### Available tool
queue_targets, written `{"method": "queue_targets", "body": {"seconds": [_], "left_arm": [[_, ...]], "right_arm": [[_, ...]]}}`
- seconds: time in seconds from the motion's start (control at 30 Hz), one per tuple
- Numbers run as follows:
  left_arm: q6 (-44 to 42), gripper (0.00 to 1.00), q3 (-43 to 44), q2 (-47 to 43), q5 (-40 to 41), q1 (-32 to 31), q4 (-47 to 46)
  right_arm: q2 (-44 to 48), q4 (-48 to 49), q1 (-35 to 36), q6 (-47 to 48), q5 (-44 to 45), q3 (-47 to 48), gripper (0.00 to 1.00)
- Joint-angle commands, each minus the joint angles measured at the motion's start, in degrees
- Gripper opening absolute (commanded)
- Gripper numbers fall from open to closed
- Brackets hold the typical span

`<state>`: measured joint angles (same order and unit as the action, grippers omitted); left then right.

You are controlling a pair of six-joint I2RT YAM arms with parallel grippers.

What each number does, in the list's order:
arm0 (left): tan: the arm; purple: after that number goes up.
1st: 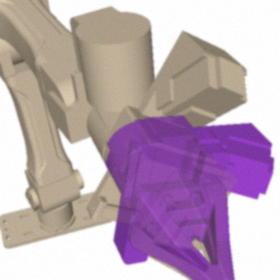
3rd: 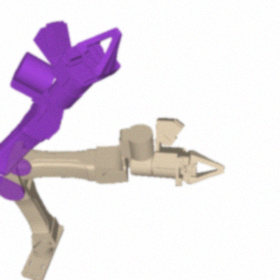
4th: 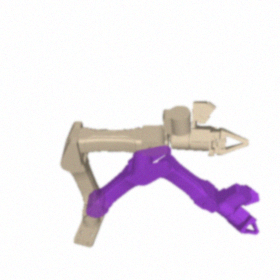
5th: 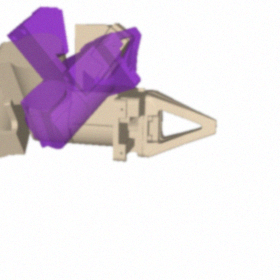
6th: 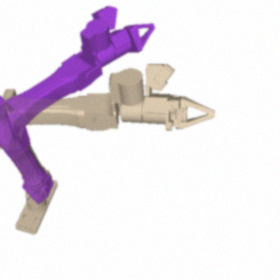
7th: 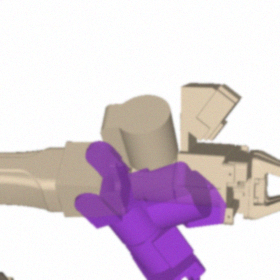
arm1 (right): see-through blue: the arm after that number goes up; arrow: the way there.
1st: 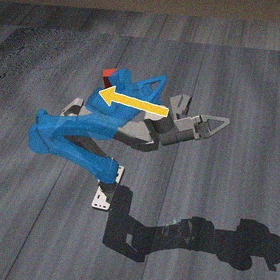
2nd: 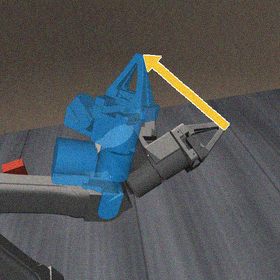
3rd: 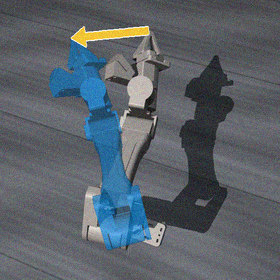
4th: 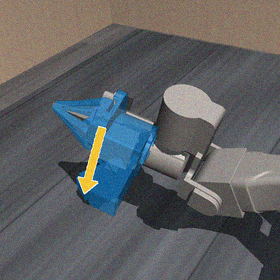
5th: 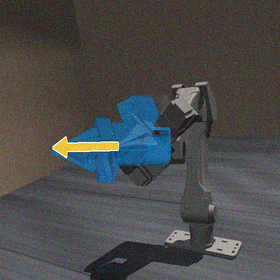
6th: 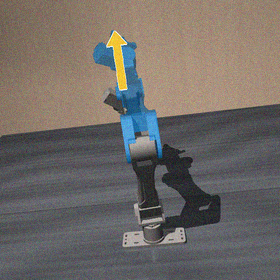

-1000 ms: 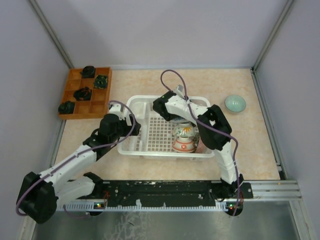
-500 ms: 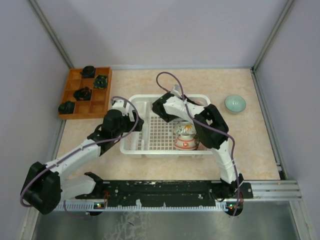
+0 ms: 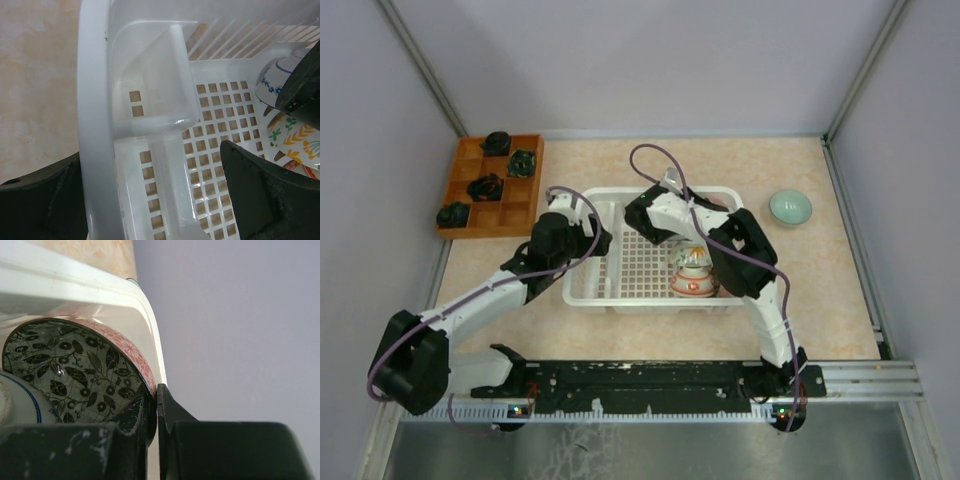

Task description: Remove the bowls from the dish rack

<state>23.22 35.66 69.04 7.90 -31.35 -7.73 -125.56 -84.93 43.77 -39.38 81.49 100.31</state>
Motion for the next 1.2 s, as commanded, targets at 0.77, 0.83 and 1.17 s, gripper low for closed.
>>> {"method": "queue_targets", "body": {"seconds": [0.77, 0.83, 1.17], "left_arm": [[0.9, 0.99, 1.1, 3.4, -3.0, -0.2, 0.1], [1.0, 0.99, 1.2, 3.5, -3.1, -0.2, 0.2], [1.0, 0.99, 1.2, 3.7, -3.0, -0.2, 0.0]], "right_arm": [[7.2, 3.0, 0.3, 5.1, 17.9, 4.5, 0.00], [7.3, 1.2, 0.3, 3.1, 17.8, 5.1, 0.00], [8.4, -0.6, 0.3, 3.7, 17.2, 7.4, 0.00]]}}
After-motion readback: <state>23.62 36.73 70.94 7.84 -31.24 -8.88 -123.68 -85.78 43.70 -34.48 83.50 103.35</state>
